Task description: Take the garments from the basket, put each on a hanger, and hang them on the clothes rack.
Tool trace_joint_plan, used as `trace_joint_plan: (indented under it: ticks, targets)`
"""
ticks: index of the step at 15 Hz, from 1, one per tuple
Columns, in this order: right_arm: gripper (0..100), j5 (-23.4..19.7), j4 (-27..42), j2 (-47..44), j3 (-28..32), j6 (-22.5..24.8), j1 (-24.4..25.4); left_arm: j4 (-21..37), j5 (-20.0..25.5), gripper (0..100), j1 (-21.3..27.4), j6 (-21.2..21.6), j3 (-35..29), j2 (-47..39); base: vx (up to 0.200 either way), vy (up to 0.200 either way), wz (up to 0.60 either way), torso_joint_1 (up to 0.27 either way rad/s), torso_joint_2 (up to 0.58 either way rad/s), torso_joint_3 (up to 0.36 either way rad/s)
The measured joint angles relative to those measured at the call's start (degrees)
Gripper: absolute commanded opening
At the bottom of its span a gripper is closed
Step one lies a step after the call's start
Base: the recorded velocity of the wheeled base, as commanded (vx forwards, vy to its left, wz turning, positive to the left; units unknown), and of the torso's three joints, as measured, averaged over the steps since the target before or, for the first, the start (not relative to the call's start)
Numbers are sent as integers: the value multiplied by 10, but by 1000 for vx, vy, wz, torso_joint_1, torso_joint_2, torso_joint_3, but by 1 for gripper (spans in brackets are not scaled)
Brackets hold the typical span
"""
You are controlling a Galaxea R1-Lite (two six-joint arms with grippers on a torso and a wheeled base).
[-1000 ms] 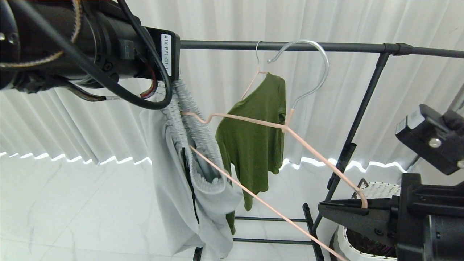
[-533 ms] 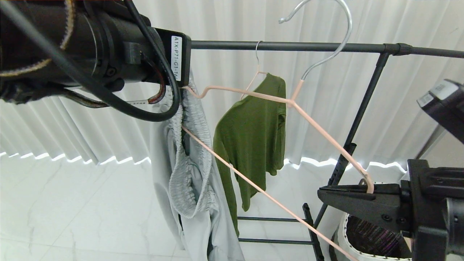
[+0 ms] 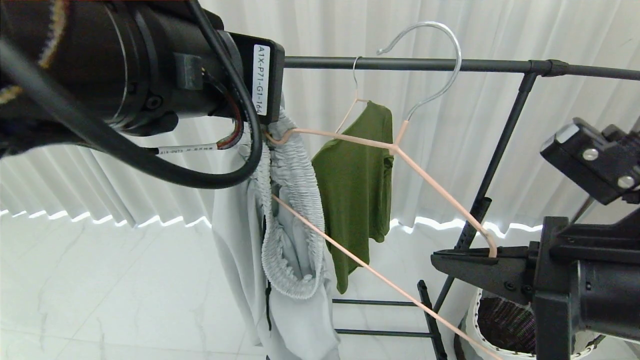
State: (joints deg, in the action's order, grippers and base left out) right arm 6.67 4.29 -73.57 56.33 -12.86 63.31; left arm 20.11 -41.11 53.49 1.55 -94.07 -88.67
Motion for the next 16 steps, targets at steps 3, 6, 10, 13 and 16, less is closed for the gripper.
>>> trace_joint_plan:
  ticks: [3, 6, 10, 13, 16]
  targets:
    - [0, 0, -14, -20, 14, -2, -12, 0, -1, 0, 10, -10, 0, 1, 0, 0, 0, 0, 0, 0]
    - [0, -2, -45, -47, 27, -2, -11, 0, 0, 0, 43, -36, 1, 3, 0, 0, 0, 0, 0, 0]
    - [0, -4, -48, -80, 41, -3, -3, 0, 0, 0, 78, -54, 0, 3, 0, 0, 0, 0, 0, 0]
    - [0, -5, -50, -97, 47, -3, -1, -1, 2, 0, 94, -55, -9, 3, 0, 0, 0, 0, 0, 0]
    - [0, -1, -73, -105, 53, 1, -3, 0, 1, 0, 101, -53, -3, 3, 0, 0, 0, 0, 0, 0]
